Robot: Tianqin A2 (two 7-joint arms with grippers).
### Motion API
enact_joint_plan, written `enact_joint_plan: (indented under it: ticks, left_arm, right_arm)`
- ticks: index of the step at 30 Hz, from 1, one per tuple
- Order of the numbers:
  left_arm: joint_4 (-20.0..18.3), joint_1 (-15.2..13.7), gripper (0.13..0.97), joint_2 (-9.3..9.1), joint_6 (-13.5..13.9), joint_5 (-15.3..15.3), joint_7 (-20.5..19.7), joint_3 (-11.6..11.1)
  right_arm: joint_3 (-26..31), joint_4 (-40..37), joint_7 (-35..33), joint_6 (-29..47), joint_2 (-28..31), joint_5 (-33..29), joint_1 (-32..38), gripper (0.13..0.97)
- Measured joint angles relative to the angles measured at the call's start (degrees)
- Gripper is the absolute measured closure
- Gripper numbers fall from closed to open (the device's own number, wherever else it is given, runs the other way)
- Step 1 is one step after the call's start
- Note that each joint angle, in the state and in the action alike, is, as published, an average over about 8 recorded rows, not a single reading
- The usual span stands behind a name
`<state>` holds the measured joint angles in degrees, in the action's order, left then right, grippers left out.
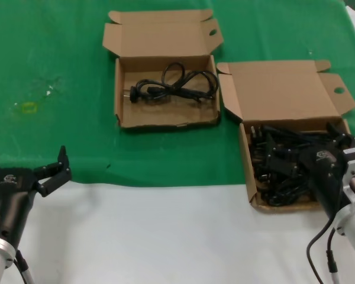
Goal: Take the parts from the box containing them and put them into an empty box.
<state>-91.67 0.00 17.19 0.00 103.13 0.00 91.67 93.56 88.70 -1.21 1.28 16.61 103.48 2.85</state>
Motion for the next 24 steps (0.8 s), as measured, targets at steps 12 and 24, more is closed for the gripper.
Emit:
enact_joint_plan:
  ticks: [12, 24]
  left_arm:
    - [0.0, 0.0, 0.132, 0.00, 0.0, 0.0, 0.0, 0.0]
    - [0.0, 0.0, 0.132, 0.00, 0.0, 0.0, 0.0, 0.0]
  right_arm:
    - [0.0, 0.0, 0.0, 0.0, 0.0, 0.0, 0.0, 0.129]
    - [0.0, 0.0, 0.0, 0.0, 0.0, 0.0, 0.0, 0.129]
